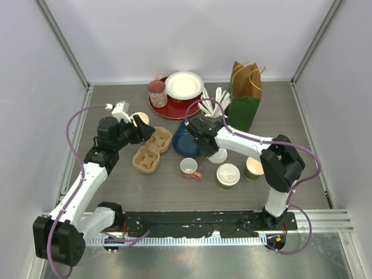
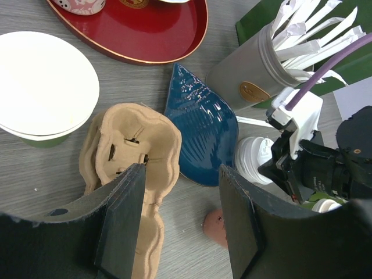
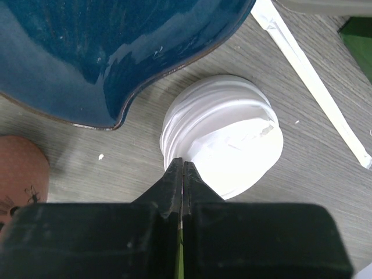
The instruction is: Pack the takeout coffee
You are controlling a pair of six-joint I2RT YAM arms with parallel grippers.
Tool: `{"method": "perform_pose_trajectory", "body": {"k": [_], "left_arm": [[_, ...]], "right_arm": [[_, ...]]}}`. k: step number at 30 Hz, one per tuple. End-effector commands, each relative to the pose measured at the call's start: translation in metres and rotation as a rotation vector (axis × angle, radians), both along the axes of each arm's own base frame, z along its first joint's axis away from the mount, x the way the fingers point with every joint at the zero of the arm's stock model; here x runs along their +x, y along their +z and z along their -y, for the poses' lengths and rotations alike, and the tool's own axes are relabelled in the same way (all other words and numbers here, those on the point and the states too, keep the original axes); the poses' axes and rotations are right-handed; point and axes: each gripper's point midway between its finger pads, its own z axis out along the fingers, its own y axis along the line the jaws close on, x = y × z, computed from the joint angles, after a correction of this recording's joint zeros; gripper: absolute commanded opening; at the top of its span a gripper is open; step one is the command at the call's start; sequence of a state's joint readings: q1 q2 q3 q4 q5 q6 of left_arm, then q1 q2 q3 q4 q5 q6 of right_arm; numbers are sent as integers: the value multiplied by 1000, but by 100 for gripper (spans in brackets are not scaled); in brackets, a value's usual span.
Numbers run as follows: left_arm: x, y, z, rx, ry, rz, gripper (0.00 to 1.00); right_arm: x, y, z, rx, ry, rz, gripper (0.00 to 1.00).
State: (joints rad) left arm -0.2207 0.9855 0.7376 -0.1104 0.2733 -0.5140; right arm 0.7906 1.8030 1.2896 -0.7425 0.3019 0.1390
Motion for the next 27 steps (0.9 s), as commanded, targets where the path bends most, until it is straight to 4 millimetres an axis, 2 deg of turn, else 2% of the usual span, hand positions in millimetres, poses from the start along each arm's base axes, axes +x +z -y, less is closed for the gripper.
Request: {"method": "perform_pose_trajectory", "body": {"k": [1,2,9,16,18,19,20,23,25,27], "left_arm": [[-2,11,3,-1,-26,51,57],[-3,11,3,-2,-27,50,57],[-4,13,6,-6,-36,55,57],[-4,15,8,-6,-44,60,57],[-4,16,8,-8,-45,62,57],[-4,16,9,-9,-48,60,57],[-5,16,9,-9,-51,58,57],[-4,17,10,-12,-53,61,57],[-4,17,12,-13,-58,62,57],[-4,17,12,-15,-57,61,57]], "right_arm": [[0,46,-10,102,-33,48,1],[2,55,-11,119,-35,63,1],[-1,78,-11,140,-32,78,1],[-4,80,-3,108,-50,73,1],[-3,94,-2,112,-76,86,1],[0,108,-4,129,-85,111,1],[-2,114,3,104,-100,110,1],[-1,138,6,99,-115,149,1],[1,141,7,100,-107,162,1],[0,125,9,81,-108,145,1]]}}
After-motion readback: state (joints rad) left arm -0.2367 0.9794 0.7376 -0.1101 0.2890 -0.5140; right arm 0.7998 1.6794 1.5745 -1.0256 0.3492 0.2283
